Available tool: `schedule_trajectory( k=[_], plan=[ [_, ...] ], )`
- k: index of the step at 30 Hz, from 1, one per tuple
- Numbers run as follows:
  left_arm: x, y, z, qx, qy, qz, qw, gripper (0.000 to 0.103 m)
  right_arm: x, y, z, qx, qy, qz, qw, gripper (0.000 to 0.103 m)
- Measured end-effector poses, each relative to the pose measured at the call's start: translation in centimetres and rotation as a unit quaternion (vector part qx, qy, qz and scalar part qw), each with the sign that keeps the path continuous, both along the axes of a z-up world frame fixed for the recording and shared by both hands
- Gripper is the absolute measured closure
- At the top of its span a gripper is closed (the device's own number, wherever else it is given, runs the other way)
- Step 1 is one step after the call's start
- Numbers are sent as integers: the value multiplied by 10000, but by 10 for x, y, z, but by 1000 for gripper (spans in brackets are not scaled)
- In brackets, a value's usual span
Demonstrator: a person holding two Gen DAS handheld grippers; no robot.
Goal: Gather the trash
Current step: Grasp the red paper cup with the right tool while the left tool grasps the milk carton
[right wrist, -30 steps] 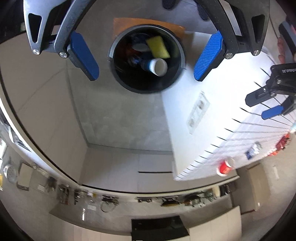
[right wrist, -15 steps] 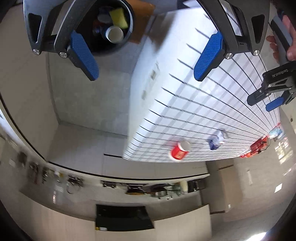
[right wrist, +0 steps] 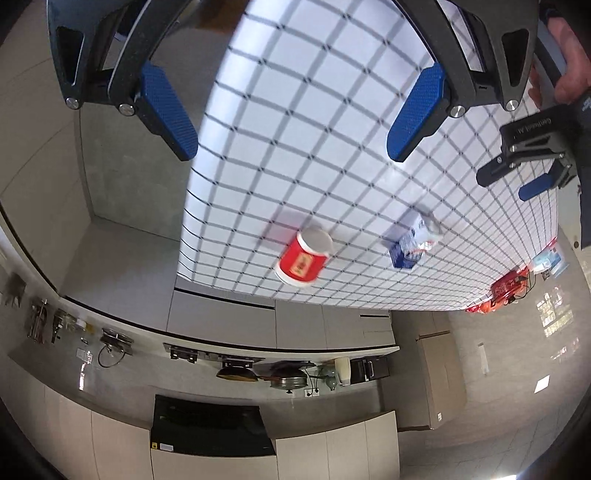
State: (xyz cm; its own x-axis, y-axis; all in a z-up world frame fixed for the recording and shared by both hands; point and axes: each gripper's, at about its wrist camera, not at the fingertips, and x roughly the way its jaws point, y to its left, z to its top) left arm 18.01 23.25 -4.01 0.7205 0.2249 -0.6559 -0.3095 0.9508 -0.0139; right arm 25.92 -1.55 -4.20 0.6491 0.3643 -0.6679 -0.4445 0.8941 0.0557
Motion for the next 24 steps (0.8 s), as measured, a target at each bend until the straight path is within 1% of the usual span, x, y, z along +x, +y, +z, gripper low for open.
schedule_trajectory(
  k=[4, 6, 8, 10, 14, 19, 24],
  plan=[
    [32, 18, -5, -78, 36, -201, 9998, 1, 37, 30, -3, 39, 99, -41, 9999, 0],
    [49, 27, -11, -127, 74, -230, 9996, 2, 55, 42, -5, 59, 148, -70, 9998, 0],
    [65, 34, -17, -211, 117, -269, 9993, 18, 77, 57, -11, 50, 218, -112, 9997, 0],
    [84, 45, -26, -360, 207, -249, 9988, 19, 99, 68, -18, 57, 301, -161, 9994, 0],
    [108, 58, -38, -482, 299, -302, 9979, 19, 138, 84, -34, 128, 553, -288, 9980, 0],
    [131, 66, -50, -564, 463, -436, 9964, 27, 172, 99, -52, 89, 766, -427, 9961, 1],
    [140, 73, -55, -611, 504, -462, 9958, 28, 194, 108, -69, 29, 943, -554, 9940, 3]
  ],
)
